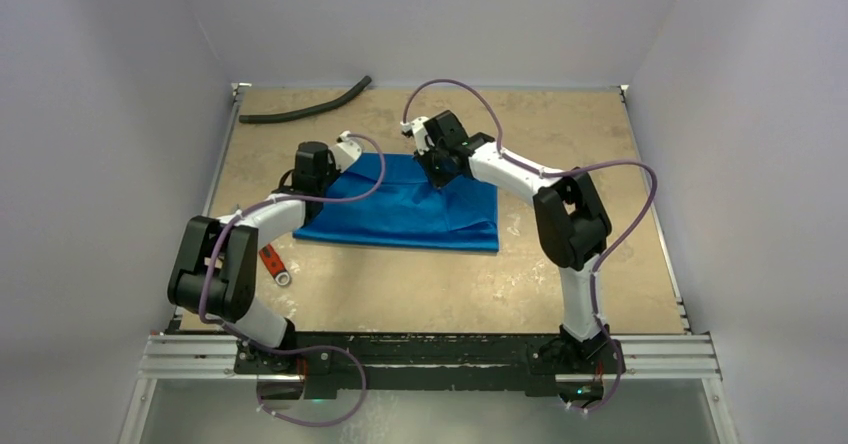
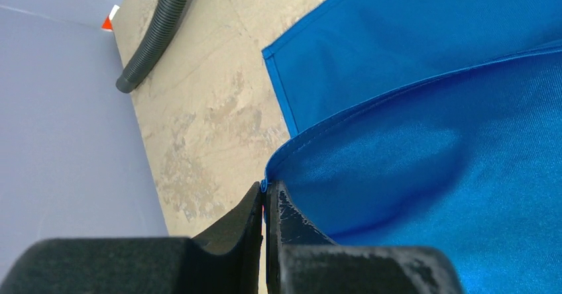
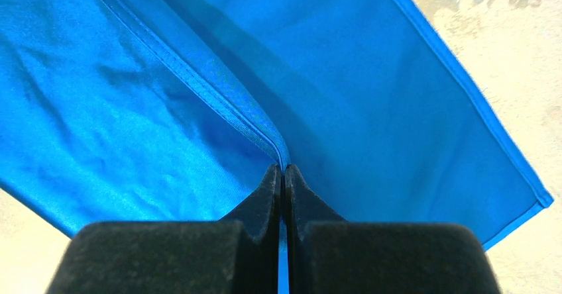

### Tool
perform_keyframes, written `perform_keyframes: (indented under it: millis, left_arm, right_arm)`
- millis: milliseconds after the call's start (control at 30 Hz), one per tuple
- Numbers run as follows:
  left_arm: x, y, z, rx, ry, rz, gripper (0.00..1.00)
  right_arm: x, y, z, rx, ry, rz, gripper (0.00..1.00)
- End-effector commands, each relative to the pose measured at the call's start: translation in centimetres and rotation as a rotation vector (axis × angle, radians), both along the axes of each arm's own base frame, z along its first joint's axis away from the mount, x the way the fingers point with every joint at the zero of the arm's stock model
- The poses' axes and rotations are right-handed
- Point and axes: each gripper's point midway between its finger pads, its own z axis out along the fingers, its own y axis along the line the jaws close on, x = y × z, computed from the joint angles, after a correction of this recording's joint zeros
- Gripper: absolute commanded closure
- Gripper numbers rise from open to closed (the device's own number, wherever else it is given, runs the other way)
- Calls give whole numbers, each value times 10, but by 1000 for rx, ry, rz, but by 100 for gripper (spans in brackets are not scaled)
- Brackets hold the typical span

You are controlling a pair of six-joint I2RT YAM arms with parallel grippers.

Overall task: Fold the napkin into a case and place the utensils inside
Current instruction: Fold and flatten the napkin at the center of the board.

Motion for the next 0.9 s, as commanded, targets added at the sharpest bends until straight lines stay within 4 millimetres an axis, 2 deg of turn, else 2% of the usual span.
perform_keyframes:
  millis: [0, 133, 233, 467, 633, 667, 733, 800, 867]
  left_arm:
    - [28, 3, 41, -44, -146, 54, 100]
    - [36, 2, 50, -52, -164, 56, 100]
    - [46, 1, 48, -52, -164, 65, 100]
    - [65, 2, 28, -41, -149, 102, 100]
    - [69, 8, 10, -12, -139, 133, 100]
    - [69, 8, 7, -7, -134, 136, 100]
    - [70, 9, 2, 4, -126, 139, 100]
    - [71, 10, -1, 6, -109, 148, 95]
    - [72, 12, 4, 2, -120, 165, 91]
  right_arm:
    - [14, 12, 27, 53, -57, 26, 100]
    - [24, 9, 34, 59, -82, 18, 100]
    - [34, 8, 31, 53, -85, 12, 100]
    - [58, 0, 8, 30, -72, -13, 100]
    - [63, -4, -9, 9, -49, -21, 100]
    - [64, -4, -11, 7, -47, -25, 95]
    - [67, -5, -10, 10, -55, -41, 77]
    - [74, -5, -4, 18, -82, -70, 60]
    - [83, -4, 9, 39, -129, -97, 52]
